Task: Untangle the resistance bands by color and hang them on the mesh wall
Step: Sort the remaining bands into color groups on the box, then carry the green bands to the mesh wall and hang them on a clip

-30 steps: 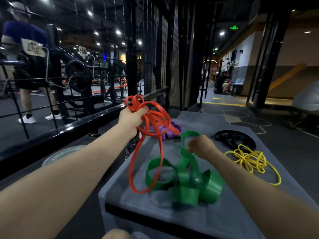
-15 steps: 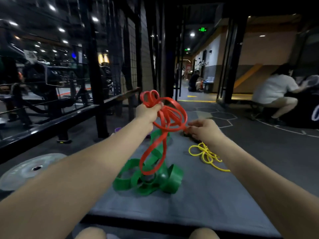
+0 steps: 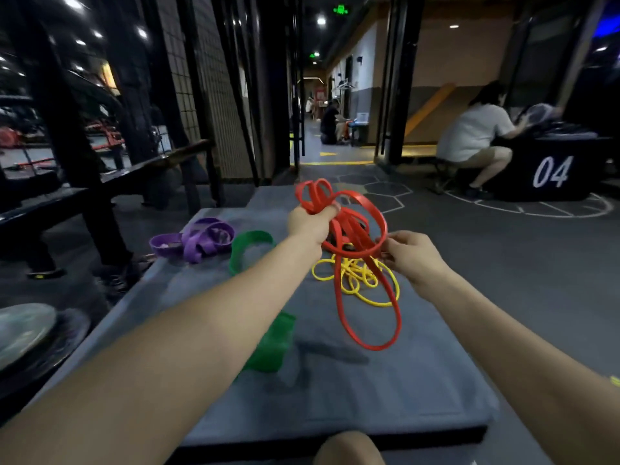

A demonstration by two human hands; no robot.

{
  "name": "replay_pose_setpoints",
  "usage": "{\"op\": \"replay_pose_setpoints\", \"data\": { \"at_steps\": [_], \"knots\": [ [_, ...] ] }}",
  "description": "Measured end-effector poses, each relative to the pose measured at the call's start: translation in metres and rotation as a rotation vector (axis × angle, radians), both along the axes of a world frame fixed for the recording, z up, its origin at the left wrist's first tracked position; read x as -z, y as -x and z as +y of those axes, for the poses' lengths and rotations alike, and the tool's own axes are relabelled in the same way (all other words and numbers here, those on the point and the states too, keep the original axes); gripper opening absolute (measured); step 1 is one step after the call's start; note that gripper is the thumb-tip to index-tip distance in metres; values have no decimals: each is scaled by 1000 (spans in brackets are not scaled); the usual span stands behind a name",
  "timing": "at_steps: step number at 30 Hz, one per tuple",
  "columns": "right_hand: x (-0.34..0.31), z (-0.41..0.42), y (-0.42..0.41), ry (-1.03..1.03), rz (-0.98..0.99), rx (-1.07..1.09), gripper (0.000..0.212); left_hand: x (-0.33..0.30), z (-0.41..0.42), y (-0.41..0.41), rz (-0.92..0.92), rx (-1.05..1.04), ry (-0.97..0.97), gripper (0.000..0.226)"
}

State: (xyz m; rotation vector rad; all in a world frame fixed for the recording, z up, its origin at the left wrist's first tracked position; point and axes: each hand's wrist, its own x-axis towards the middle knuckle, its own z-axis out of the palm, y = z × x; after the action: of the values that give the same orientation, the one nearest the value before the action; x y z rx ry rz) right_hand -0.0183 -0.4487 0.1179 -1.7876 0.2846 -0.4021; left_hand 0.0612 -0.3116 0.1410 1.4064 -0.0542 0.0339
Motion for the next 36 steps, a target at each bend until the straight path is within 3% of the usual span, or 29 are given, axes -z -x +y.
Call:
{"op": "replay_pose_setpoints", "data": {
  "at_steps": [4, 8, 10, 12, 15, 18, 21, 23, 29, 36],
  "knots": [
    [37, -18, -4, 70, 96, 77, 30, 41, -26, 12, 49, 54, -60, 10],
    [88, -41, 5, 177, 307, 151, 20, 105, -33, 33, 226, 335, -359, 36],
    [107, -49, 9, 184, 353, 172, 20, 129, -30, 40, 291, 420, -649, 67],
    [118, -52, 12, 241, 379, 195, 31, 144, -24, 45, 186, 391, -963, 89],
    [128, -45, 15, 354, 326, 131, 38, 151, -13, 52, -83, 323, -1223, 77],
    [137, -36, 19, 569, 277, -48, 39, 159, 2, 54, -213, 271, -1377, 67],
    [152, -33, 27, 818, 370, -201, 49, 170, 16, 55, -186, 445, -1411, 64],
    [155, -32, 32, 863, 388, -218, 48, 172, 20, 57, -161, 519, -1432, 63],
    [115, -22, 35, 836, 285, -125, 36, 137, 27, 58, -227, 373, -1277, 56],
    [71, 35, 36, 828, 185, -170, 30, 98, 81, 78, -357, 201, -1176, 32]
  ]
}}
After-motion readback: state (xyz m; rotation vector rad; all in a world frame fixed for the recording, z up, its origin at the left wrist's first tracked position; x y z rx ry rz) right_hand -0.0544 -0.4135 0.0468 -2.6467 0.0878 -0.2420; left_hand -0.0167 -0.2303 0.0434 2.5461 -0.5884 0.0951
